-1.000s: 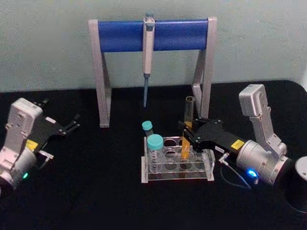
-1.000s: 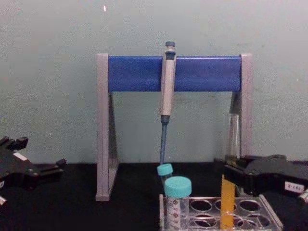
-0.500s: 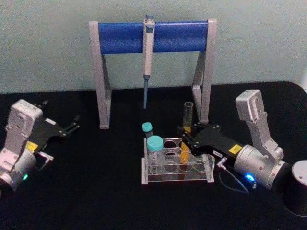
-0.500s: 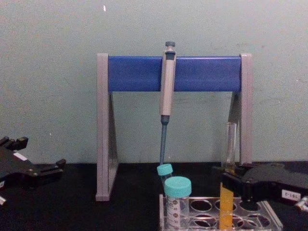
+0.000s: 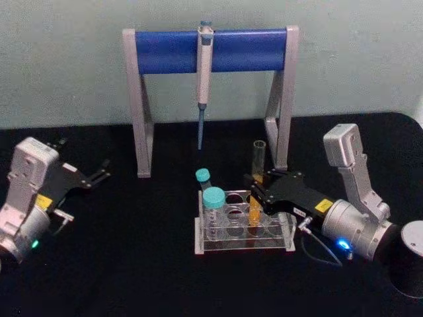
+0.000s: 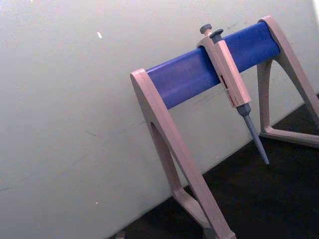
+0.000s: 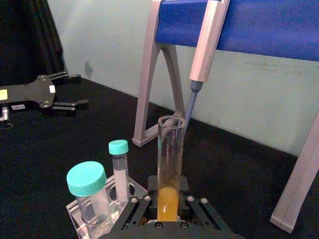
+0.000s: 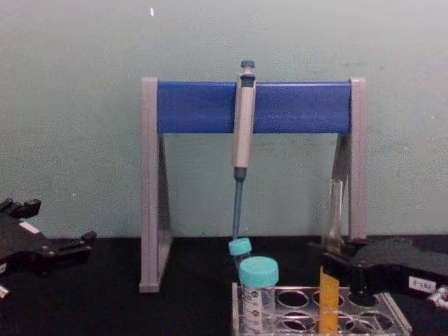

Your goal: Pick up the test tube from the test tube rack, shake it, then place it back into the test tube rack.

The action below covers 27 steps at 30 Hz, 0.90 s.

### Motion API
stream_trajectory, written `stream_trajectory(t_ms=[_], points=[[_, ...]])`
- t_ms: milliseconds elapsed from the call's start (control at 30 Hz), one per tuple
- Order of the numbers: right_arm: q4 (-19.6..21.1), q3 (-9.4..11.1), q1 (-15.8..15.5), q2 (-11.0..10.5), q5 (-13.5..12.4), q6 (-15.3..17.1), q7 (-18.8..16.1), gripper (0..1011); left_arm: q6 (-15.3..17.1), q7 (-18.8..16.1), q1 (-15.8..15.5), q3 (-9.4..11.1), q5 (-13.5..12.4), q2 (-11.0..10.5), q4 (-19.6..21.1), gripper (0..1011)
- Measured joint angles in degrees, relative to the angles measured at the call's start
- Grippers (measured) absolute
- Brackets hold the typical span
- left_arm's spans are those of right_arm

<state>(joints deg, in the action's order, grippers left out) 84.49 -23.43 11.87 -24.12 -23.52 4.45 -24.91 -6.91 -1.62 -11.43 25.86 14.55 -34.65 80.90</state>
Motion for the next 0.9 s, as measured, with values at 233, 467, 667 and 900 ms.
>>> stream_trajectory(t_ms=[233,467,667,900], points=[[0.0,0.0,0.0,0.0,0.0,0.0,0.0,225,0.0,0.0,0.0,0.0,0.0,0.0,0.0,1001],[0.1,0.0,0.0,-0.1,0.0,0.0,0.0,373,0.0,0.0,0.0,0.0,0.0,0.0,0.0,1002],[0.1,0.0,0.0,-0.1,0.0,0.0,-0.1,580,0.0,0.0,0.0,0.0,0.0,0.0,0.0,1001],[0.1,0.0,0.0,-0.1,-0.1,0.0,-0.1,798,0.0,0.0,0.0,0.0,0.0,0.0,0.0,1001]])
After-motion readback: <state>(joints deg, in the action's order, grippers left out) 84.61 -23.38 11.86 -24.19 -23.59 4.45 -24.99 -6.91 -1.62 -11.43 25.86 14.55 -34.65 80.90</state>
